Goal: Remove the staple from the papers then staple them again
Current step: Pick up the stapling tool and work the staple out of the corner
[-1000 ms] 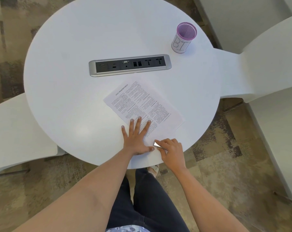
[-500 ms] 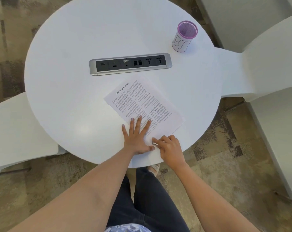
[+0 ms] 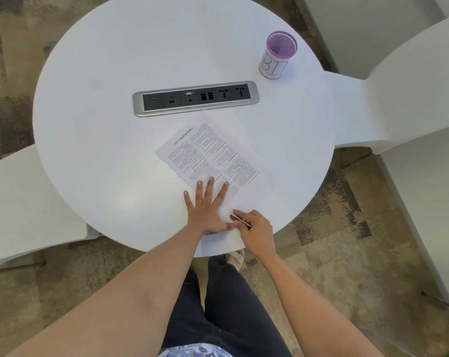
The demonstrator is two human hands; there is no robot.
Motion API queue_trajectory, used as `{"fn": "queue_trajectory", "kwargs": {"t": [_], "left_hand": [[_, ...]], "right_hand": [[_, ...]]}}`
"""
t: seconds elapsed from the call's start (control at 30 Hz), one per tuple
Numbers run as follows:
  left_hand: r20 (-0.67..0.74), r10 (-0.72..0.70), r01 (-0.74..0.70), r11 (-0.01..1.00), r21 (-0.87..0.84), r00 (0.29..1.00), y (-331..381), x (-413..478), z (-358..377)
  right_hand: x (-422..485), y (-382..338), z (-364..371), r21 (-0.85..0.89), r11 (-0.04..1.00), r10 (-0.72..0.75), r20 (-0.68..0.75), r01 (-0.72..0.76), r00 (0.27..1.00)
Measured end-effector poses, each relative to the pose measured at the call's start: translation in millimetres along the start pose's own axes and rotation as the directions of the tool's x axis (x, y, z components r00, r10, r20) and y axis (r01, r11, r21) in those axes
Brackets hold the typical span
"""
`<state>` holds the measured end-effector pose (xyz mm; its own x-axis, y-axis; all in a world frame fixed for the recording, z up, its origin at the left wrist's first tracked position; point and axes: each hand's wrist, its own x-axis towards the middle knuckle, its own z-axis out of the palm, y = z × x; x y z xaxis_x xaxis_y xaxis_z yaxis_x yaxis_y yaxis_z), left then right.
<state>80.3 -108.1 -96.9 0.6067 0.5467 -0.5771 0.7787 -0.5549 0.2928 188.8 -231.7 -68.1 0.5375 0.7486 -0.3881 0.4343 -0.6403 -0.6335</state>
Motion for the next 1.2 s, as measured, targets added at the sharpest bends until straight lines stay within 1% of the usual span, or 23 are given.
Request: {"fn": "queue_trajectory", "kwargs": {"t": [0.07, 0.13, 0.2, 0.23, 0.27, 0.33, 0.4, 0.47, 0.53, 0.6, 0.77, 0.87, 0.9, 0.97, 1.07, 1.13, 1.2], "left_hand": [[0.010, -0.005, 0.005, 1.000, -0.001, 1.000, 0.6, -0.2, -1.2], [0.021, -0.009, 0.009, 1.000, 0.004, 1.000, 1.2, -0.3, -2.6], [0.036, -0.010, 0.010, 1.000, 0.005, 0.999, 1.7, -0.2, -4.1], [0.041, -0.011, 0.011, 1.000, 0.005, 0.999, 1.9, -0.4, -4.9], [0.044, -0.012, 0.011, 1.000, 0.003, 0.999, 2.0, -0.8, -5.7], [0.051, -0.010, 0.010, 1.000, -0.001, 0.999, 2.1, -1.5, -6.6], [0.059, -0.006, 0.007, 1.000, -0.005, 0.998, 1.8, -1.4, -6.2], [0.072, -0.001, 0.002, 1.000, -0.010, 0.997, 1.1, -0.8, -6.1], [0.082, 0.006, -0.004, 1.000, -0.019, 0.997, 0.3, -0.1, -6.1], [0.079, 0.016, -0.014, 1.000, -0.027, 0.997, -0.3, 0.0, -5.7], [0.076, 0.009, -0.008, 1.000, -0.022, 0.997, -0.1, -0.3, -5.4], [0.086, 0.003, -0.002, 1.000, -0.013, 0.996, 0.4, -0.2, -6.2], [0.090, 0.001, 0.001, 1.000, -0.012, 0.996, 0.5, -0.3, -6.5], [0.097, -0.003, 0.004, 1.000, -0.013, 0.995, 0.8, -0.5, -7.3], [0.099, -0.009, 0.009, 1.000, -0.008, 0.995, 1.7, -0.7, -8.1], [0.105, -0.013, 0.014, 1.000, -0.007, 0.994, 2.2, -0.4, -8.4], [0.108, -0.019, 0.020, 1.000, -0.007, 0.994, 2.4, -0.2, -8.0]], "right_hand": [[0.8, -1.3, 1.0, 0.054, 0.996, 0.070, 0.005, -0.070, 0.998], [3.0, -3.5, 0.8, 0.156, 0.979, 0.132, 0.017, -0.133, 0.991], [7.2, -7.1, -4.8, 0.330, 0.920, 0.223, 0.009, -0.213, 0.975], [9.7, -8.4, -9.2, 0.383, 0.892, 0.260, -0.001, -0.239, 0.966], [11.9, -8.6, -13.7, 0.378, 0.895, 0.267, -0.024, -0.238, 0.963], [13.8, -7.4, -19.8, 0.222, 0.959, 0.195, -0.066, -0.176, 0.979], [11.5, -6.6, -21.4, 0.071, 0.994, 0.091, -0.049, -0.088, 0.995], [6.6, -3.8, -20.0, -0.079, 0.997, -0.008, 0.001, 0.008, 1.000], [2.1, -0.3, -18.2, -0.209, 0.974, -0.085, 0.039, 0.092, 0.996], [-0.4, 1.7, -16.5, -0.253, 0.959, -0.121, 0.049, 0.129, 0.991], [0.6, -3.6, -12.4, -0.254, 0.954, -0.156, 0.022, 0.157, 0.987], [3.0, -7.1, -10.0, -0.327, 0.920, -0.214, 0.045, 0.217, 0.976], [4.0, -7.2, -8.7, -0.338, 0.916, -0.211, 0.053, 0.216, 0.976], [4.7, -8.1, -5.2, -0.298, 0.943, -0.145, 0.044, 0.152, 0.988], [2.5, -11.3, 0.0, -0.099, 0.994, 0.047, 0.017, -0.045, 0.999], [1.8, -14.4, 1.6, 0.064, 0.981, 0.182, 0.021, -0.183, 0.983], [1.0, -18.2, 3.0, 0.198, 0.940, 0.276, 0.032, -0.277, 0.961]]}}
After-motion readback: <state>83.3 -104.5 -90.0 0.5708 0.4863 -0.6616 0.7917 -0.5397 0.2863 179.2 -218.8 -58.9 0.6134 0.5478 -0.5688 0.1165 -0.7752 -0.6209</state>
